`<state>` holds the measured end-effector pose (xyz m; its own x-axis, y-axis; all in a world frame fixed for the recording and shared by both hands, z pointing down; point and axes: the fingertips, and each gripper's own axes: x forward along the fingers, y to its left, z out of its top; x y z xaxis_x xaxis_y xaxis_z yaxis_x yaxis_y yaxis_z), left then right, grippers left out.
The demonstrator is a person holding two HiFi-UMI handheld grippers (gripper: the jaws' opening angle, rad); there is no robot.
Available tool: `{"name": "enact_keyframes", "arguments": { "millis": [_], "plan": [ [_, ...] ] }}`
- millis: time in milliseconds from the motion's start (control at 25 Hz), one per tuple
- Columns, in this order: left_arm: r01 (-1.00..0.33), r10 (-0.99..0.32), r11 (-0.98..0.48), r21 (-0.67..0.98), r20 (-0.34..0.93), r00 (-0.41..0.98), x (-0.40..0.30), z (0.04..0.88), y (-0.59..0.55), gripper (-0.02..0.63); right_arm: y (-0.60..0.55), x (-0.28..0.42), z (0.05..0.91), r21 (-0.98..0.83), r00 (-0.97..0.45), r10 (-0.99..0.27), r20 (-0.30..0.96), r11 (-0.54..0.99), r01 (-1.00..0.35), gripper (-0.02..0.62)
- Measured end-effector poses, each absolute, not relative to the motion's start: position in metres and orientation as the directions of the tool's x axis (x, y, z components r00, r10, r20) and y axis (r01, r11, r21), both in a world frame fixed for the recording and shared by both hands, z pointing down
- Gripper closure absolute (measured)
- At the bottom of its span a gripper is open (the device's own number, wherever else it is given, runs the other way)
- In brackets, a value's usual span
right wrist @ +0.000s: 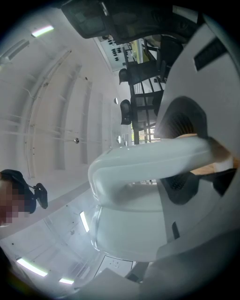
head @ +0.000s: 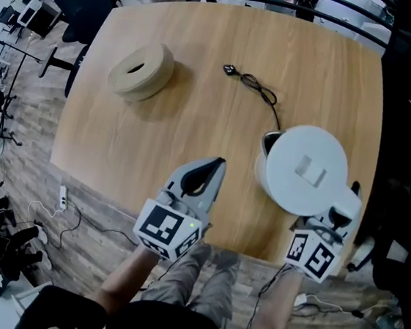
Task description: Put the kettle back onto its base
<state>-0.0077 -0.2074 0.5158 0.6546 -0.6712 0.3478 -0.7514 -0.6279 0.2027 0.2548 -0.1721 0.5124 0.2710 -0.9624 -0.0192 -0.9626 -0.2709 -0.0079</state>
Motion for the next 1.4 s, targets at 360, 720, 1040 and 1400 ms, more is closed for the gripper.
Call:
{"name": "enact_keyframes", "arguments": {
  "millis": [360, 720, 1040, 1400],
  "plan": [
    [-0.745, -0.662, -0.635, 0.206, 0.351, 0.662, -0.009, 0.521, -0.206, 0.608, -0.167, 0.258, 0.520, 0.021, 0.287, -0.958, 0.024, -0.287, -0.958, 0.359],
    [-0.725, -0.649, -0.656, 0.209, 0.334, 0.684, -0.007, 0.510, -0.203, 0.608, -0.153, 0.248, 0.514, 0.029, 0.280, -0.959, 0.049, -0.278, -0.960, 0.362],
    [-0.690, -0.623, -0.692, 0.210, 0.309, 0.719, -0.002, 0.491, -0.198, 0.608, -0.136, 0.236, 0.502, 0.029, 0.276, -0.959, 0.063, -0.274, -0.961, 0.362],
    [-0.658, -0.608, -0.726, 0.198, 0.263, 0.749, 0.002, 0.448, -0.184, 0.608, -0.111, 0.226, 0.463, 0.041, 0.267, -0.962, 0.060, -0.265, -0.963, 0.378]
  ]
}}
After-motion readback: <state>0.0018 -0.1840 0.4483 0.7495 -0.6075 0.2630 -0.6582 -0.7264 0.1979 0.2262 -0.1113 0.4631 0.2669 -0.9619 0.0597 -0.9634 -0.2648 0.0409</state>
